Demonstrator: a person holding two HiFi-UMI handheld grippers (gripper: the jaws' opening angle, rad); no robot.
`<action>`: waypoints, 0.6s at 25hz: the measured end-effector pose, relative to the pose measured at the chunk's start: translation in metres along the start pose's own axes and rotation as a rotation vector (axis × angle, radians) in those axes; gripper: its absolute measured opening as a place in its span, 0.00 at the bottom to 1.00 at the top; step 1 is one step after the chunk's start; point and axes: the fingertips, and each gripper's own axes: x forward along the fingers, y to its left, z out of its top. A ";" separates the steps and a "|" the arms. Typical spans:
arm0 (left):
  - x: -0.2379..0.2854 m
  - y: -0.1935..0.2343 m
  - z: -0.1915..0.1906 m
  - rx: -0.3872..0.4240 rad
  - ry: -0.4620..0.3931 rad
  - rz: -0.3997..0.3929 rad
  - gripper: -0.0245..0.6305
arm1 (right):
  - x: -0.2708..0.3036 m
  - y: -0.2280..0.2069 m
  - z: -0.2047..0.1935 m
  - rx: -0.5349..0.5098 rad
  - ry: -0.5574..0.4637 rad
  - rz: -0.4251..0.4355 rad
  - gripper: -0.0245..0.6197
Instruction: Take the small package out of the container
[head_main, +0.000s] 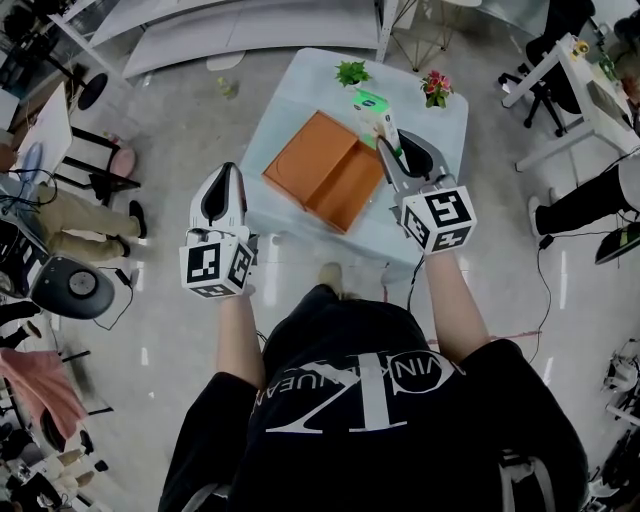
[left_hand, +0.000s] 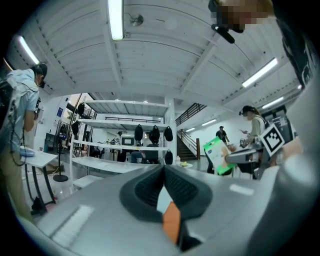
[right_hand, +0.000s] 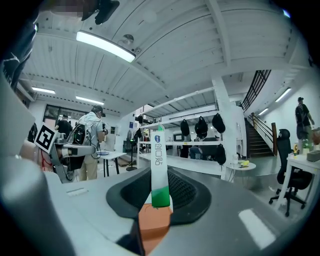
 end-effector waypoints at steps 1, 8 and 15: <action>0.001 0.001 0.000 0.000 0.001 0.000 0.04 | 0.001 0.000 0.000 0.002 -0.002 0.000 0.19; 0.002 0.001 -0.008 -0.005 0.013 0.001 0.04 | 0.000 -0.003 -0.003 0.016 -0.012 -0.006 0.19; 0.003 0.001 -0.016 -0.006 0.030 0.001 0.04 | -0.002 -0.006 -0.007 0.034 -0.018 -0.013 0.19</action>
